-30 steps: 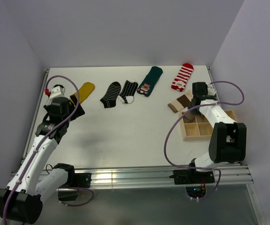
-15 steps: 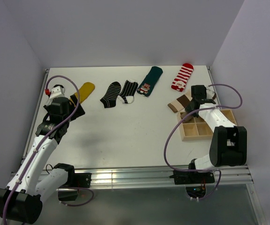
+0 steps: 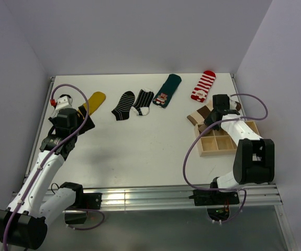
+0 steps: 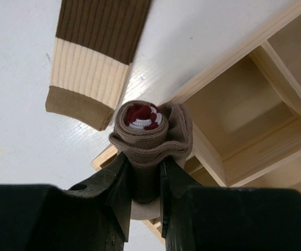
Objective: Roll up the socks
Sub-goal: Place the sock in the storage box.
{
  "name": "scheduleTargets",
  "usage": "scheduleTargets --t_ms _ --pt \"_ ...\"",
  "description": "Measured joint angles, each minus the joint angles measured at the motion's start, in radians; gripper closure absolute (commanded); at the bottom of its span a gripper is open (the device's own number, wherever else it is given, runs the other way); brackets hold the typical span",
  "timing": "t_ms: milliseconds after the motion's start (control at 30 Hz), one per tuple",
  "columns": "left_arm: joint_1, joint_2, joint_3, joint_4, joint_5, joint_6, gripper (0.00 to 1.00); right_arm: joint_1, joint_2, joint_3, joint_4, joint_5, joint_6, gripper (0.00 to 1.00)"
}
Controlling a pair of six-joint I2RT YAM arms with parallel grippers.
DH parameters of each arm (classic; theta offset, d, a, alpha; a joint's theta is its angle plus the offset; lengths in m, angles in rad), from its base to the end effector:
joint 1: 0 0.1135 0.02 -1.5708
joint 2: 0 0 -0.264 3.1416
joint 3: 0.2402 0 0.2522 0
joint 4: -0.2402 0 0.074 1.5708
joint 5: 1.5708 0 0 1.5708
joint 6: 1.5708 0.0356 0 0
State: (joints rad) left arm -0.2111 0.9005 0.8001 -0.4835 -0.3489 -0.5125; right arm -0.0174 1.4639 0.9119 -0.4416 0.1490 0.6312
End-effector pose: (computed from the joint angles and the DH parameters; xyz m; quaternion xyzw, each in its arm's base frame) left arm 0.1936 -0.0290 0.2963 -0.2115 0.8452 -0.0221 0.4904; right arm 0.2913 -0.0104 0.2071 0.3247 0.8994 0.0177 0.2921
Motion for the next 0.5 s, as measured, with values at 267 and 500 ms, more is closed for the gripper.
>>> scheduleTargets --t_ms 267,500 --pt "0.0 0.0 0.0 0.0 0.0 0.0 0.05 0.0 0.065 0.045 0.013 -0.057 0.0 1.0" --pt "0.0 0.001 0.0 0.0 0.0 0.0 0.04 -0.022 0.099 0.051 0.011 -0.109 -0.007 1.0"
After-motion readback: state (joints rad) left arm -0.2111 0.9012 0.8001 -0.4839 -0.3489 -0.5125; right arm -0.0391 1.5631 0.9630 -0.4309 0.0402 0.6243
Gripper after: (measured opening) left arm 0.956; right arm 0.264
